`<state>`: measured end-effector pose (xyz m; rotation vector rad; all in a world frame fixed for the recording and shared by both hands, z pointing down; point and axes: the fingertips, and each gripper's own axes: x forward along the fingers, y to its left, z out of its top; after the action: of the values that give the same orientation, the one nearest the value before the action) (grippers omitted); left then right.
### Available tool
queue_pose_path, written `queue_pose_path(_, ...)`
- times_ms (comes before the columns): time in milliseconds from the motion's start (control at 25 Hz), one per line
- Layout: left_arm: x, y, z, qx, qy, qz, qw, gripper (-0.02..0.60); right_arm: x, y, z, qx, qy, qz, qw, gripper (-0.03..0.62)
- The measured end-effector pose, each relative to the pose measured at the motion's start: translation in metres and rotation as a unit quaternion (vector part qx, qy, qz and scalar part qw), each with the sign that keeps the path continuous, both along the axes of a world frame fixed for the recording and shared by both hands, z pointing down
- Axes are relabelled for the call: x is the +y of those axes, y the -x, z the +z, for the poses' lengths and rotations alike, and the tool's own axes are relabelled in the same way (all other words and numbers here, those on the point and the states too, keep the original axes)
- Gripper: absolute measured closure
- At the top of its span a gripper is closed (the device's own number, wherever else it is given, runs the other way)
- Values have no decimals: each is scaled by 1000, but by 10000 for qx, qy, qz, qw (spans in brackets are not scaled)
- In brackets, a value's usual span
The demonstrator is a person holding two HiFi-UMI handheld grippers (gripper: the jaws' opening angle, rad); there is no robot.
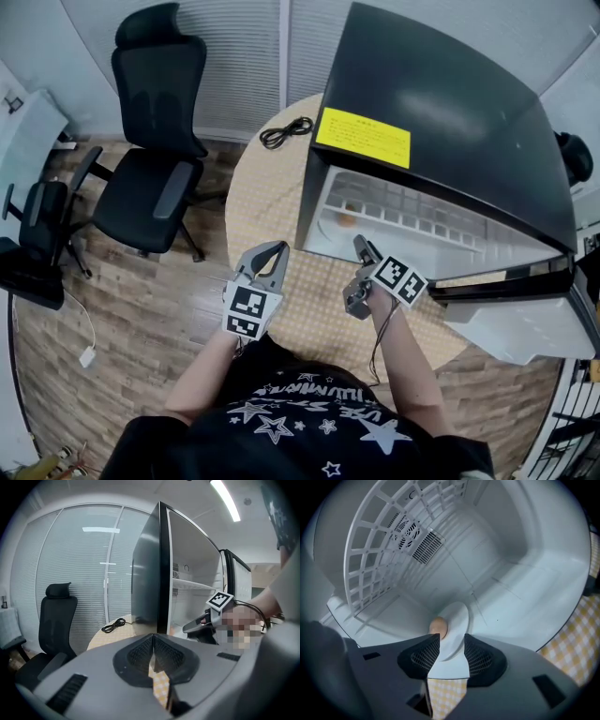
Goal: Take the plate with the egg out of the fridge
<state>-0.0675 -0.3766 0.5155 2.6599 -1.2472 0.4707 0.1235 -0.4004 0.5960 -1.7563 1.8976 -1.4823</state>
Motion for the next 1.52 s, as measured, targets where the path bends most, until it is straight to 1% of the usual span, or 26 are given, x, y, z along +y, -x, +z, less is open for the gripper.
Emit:
queue_pose_path(240,-3,4,1,38,9,-85,10000,572,-5,-7,-1,-812,-58,381,9960,444)
queue_pose_path(440,-3,6,6,54,71,-154,9998,572,-4,-10,0,-1528,-48,743,9854,444)
queue_pose_path(520,-3,7,7,51,78,-178,9998,572,-4,-8,0,-1698,-57,730,9828,444)
queue_pose_path(600,-3,7,8,45,81,-198,9998,572,-4,-2,0,-1865,-52,617,9805,444)
queue_pose_path(720,-3,8,12,21,150,-237,9996,572,-6,8,1,-1980,-50,536,9787,444)
queue_pose_path(920,-3,10,10,10,135,-323,9994,572,-13,7,1,-2271,-107,819,9704,445)
queue_pose_path(1120,-2,8,7,71,118,-371,9992,572,-16,4,1,-2433,-68,940,9654,447)
queue_pose_path(1240,-3,6,6,87,98,-381,9992,572,-16,4,2,-2601,-52,1046,9599,447)
queue_pose_path(1400,-2,5,6,73,85,-391,9992,572,-14,3,-1,-2643,-172,1035,9587,447)
queue_pose_path(1520,-2,7,7,68,96,-421,9990,572,-14,2,-1,-2757,-191,1061,9552,447)
